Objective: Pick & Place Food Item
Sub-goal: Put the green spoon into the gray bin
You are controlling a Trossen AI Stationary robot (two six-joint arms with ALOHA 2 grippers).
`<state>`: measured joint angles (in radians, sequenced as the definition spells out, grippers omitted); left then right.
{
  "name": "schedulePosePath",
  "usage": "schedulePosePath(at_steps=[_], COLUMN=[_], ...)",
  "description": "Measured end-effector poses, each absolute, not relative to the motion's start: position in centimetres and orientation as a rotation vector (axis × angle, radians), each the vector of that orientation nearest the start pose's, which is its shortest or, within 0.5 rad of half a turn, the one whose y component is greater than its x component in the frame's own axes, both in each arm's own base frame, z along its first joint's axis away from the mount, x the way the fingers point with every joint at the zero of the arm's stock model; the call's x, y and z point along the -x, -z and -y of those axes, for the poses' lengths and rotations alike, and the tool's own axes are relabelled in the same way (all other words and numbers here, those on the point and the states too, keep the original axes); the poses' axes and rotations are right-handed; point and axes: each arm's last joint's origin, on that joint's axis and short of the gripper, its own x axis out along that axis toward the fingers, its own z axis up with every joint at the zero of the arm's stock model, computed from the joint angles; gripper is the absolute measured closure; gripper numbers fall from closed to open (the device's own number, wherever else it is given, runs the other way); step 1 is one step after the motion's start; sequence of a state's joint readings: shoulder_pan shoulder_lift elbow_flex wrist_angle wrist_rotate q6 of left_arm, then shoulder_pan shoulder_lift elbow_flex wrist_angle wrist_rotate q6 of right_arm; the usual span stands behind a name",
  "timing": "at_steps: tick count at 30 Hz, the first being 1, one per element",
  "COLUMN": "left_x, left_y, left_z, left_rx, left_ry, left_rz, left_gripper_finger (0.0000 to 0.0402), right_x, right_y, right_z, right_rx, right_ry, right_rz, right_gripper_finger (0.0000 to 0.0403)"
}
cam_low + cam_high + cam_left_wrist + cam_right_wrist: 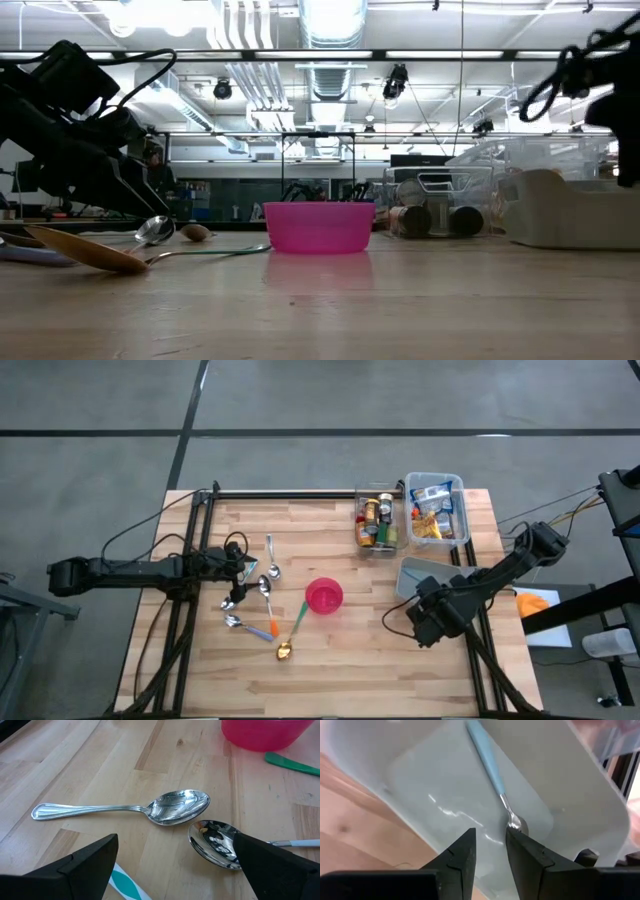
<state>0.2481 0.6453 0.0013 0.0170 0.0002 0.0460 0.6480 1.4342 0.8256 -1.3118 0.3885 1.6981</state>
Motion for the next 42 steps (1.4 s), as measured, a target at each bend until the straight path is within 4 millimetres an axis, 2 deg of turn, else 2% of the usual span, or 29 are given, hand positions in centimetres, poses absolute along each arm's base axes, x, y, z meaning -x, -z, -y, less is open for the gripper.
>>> schedulePosePath(at_steps=[4,9,14,19,24,32,42], left_x=[-11.6,-11.6,-11.6,-11.6,-11.6,-11.6,-11.6], left_y=[-10.6,-10.6,-10.6,-10.6,-10.6,-10.6,-10.6], left_z=[-2.9,-2.9,-2.9,-2.9,-2.9,-2.9,-2.9], left_rx=[0.034,0.034,0.034,0.034,0.034,0.034,0.034], left_ry=[-0.225,-0.225,-0.225,-0.225,-0.225,-0.225,-0.225], left_rz=[-0.629,-0.629,-0.629,-0.629,-0.629,-0.629,-0.629], left_gripper_finger=[0.0005,0.0005,0.0005,0.0005,0.0006,0.0006,0.0006], right_x=[-16.4,-17.4,-18.5,-20.1,-21.5,-23.5,-26.5], right_y=[-20.4,-22.1,-22.8,-23.1,-23.7,-24.2,-24.5], right_z=[-10.9,-11.4,-11.9,-12.9,-13.5,-13.2,-11.6], right_rx=[-0.347,-0.307,-0.233,-0.076,0.065,0.180,0.280], right_ry=[1.069,1.014,0.916,0.723,0.649,0.561,0.397], right_rz=[-1.114,-0.913,-0.781,-0.734,-0.625,-0.618,-0.620], right_gripper_finger=[0.0300,0.0300,0.0300,0.0300,0.0300,0.0300,0.0300])
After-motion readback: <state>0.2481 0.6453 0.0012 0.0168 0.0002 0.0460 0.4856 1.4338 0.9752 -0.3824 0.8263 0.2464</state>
